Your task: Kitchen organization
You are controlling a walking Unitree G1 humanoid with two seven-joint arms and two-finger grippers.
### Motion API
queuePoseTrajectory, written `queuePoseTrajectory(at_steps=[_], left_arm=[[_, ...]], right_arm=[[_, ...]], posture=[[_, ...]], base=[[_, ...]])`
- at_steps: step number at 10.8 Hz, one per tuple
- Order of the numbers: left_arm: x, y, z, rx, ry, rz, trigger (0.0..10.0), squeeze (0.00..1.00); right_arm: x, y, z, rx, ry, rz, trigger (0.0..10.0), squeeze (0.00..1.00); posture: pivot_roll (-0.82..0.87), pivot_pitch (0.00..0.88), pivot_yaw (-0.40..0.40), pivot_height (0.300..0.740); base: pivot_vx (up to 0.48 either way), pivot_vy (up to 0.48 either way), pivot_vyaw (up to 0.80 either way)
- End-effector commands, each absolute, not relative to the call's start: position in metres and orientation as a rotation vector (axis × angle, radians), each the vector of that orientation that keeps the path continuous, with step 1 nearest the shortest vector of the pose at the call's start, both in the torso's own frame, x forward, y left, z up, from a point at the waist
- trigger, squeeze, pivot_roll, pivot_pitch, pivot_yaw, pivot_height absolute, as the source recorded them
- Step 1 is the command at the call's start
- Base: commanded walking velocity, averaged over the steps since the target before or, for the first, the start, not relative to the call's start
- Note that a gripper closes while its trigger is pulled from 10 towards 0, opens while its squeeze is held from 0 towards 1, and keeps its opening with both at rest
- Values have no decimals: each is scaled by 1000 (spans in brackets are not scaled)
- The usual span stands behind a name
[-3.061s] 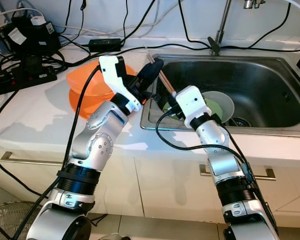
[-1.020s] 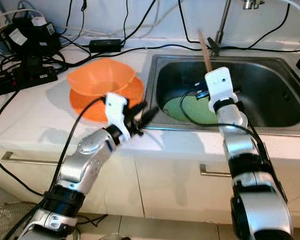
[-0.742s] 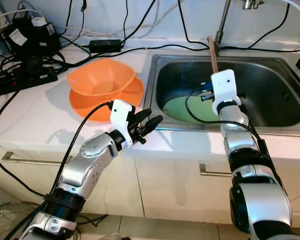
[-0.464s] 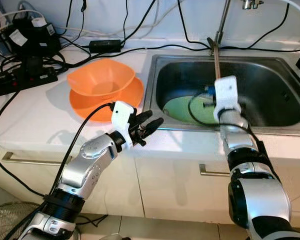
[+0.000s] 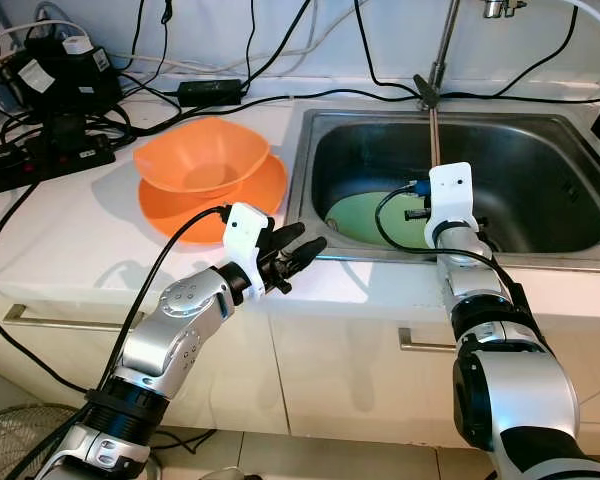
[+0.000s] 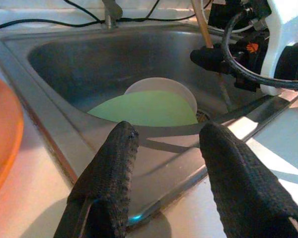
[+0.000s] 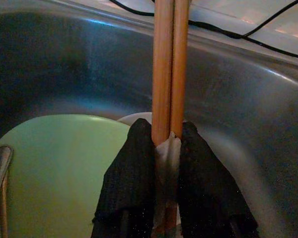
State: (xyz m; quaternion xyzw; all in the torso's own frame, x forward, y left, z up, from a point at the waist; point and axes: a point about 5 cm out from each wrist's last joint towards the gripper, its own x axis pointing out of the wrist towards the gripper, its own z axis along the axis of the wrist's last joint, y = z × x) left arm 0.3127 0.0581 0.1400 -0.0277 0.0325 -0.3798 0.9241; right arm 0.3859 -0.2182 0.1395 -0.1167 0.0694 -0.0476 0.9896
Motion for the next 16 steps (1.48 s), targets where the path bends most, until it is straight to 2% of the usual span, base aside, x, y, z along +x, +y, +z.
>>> queuePoseTrajectory(at_steps=[1,5,6,12,13,14,16], left_arm=[[312,60,141,-41,65,-773,10000,0],[309,58,139,-39,76,-797,10000,0],[308,57,138,-34,79,-806,10000,0],[307,53,137,-32,84,-827,10000,0],[306,52,137,-31,84,-829,10000,0],[306,51,137,-30,83,-832,10000,0],[307,50,137,-30,80,-832,10000,0]], right_arm=[[388,-215,142,-215,135,-102,10000,0],[385,-215,133,-189,155,-117,10000,0],[384,-215,131,-183,157,-123,10000,1000],[383,-214,128,-180,158,-119,10000,1000],[383,-212,131,-189,144,-114,10000,357],[385,-211,135,-189,109,-114,10000,0],[388,-209,152,-174,-8,-116,10000,0]], posture=[[69,0,59,740],[65,0,68,740],[62,0,71,740],[59,0,72,740],[58,0,72,740],[57,0,71,740],[45,0,73,740]], base=[[0,0,0],[0,0,0],[0,0,0],[0,0,0],[0,0,0],[0,0,0],[0,0,0]])
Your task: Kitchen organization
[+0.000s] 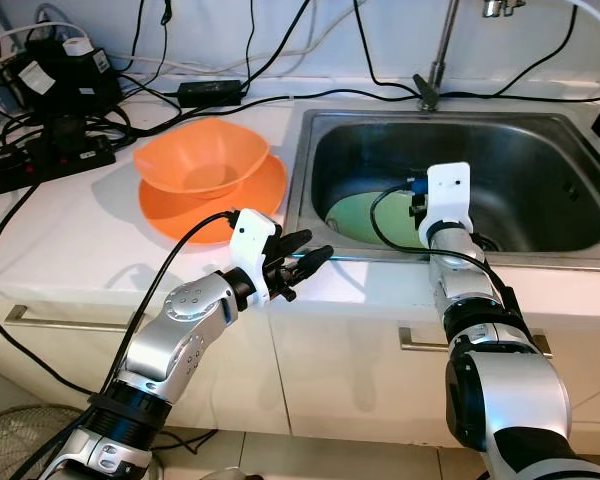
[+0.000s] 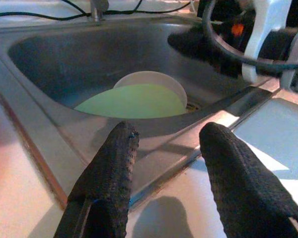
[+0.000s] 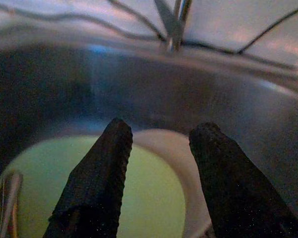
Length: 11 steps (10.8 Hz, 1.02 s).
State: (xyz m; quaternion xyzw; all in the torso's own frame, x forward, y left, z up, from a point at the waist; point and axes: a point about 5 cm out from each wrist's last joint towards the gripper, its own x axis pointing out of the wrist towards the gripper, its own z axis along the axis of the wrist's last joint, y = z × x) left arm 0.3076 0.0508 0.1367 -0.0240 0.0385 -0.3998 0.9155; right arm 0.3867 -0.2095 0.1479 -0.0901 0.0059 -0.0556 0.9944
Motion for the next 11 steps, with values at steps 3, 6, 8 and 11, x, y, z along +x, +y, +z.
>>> queuePoseTrajectory(at_steps=[3,6,8,11], left_arm=[[311,51,139,-39,65,-800,10000,0],[315,51,142,-55,38,-763,10000,0],[318,55,144,-74,10,-713,10000,0],[322,60,147,-101,-22,-655,10000,0]], right_arm=[[387,-206,184,-104,-227,-128,10000,0],[373,-194,197,-117,-366,-78,10000,0],[355,-187,187,-114,-384,-46,10000,0],[325,-179,165,-85,-358,-27,10000,0]], posture=[[21,0,79,740],[0,0,74,740],[-5,0,66,740],[-5,0,62,740]], base=[[0,0,0],[0,0,0],[0,0,0],[0,0,0]])
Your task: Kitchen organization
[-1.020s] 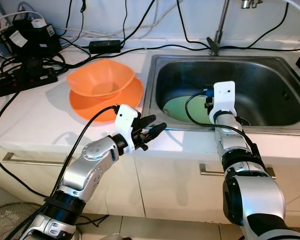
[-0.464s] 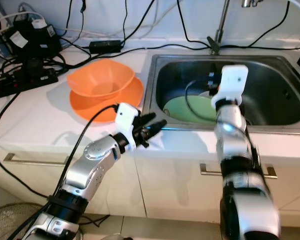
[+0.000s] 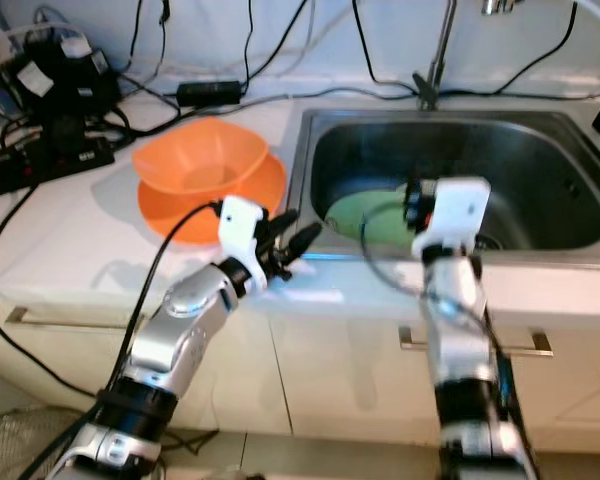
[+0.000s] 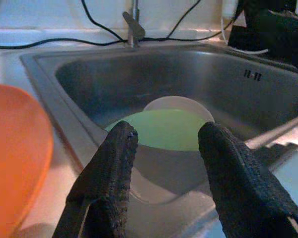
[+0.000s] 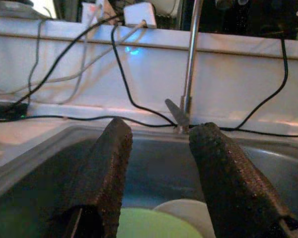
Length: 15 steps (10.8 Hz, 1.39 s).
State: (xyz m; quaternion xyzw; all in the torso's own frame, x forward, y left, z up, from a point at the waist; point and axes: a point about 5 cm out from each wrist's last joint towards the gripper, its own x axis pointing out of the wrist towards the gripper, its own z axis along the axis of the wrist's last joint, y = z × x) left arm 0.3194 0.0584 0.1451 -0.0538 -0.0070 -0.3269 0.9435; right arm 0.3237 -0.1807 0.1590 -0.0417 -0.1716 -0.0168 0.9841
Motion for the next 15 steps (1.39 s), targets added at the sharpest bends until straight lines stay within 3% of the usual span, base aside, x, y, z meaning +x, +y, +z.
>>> queuePoseTrajectory(at_steps=[1,15], left_arm=[[322,61,147,-104,-26,-643,10000,0],[317,57,143,-103,-43,-647,10000,0]], right_arm=[[320,-177,157,-76,-333,-30,10000,0],[311,-145,131,-39,-229,-5,10000,0]], posture=[[-6,0,63,740],[8,0,74,740]], base=[[0,0,0],[0,0,0]])
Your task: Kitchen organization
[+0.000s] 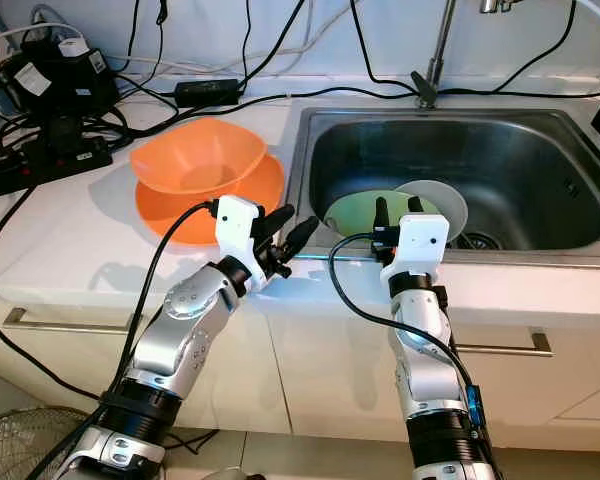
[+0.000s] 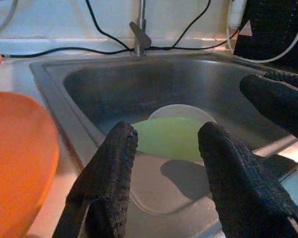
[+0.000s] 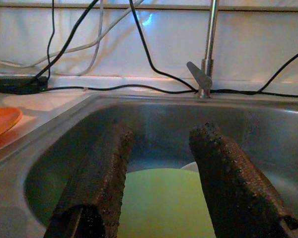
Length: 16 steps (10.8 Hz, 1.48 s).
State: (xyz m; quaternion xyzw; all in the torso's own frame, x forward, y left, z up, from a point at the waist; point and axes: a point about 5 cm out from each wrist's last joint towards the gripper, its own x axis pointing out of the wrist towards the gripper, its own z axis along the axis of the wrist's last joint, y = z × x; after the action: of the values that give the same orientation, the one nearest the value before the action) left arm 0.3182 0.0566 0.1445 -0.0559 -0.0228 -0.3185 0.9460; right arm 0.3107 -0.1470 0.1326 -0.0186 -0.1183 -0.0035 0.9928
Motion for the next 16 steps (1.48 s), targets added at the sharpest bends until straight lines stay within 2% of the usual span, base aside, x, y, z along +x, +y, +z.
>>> queuePoseTrajectory(at_steps=[1,16], left_arm=[[318,56,144,-102,-46,-650,10000,0],[319,56,147,-105,-63,-639,10000,0]], right_arm=[[311,-145,131,-39,-226,-4,10000,0],[313,-142,132,-36,-230,-4,10000,0]], posture=[[11,0,70,740],[8,0,73,740]], base=[[0,0,0],[0,0,0]])
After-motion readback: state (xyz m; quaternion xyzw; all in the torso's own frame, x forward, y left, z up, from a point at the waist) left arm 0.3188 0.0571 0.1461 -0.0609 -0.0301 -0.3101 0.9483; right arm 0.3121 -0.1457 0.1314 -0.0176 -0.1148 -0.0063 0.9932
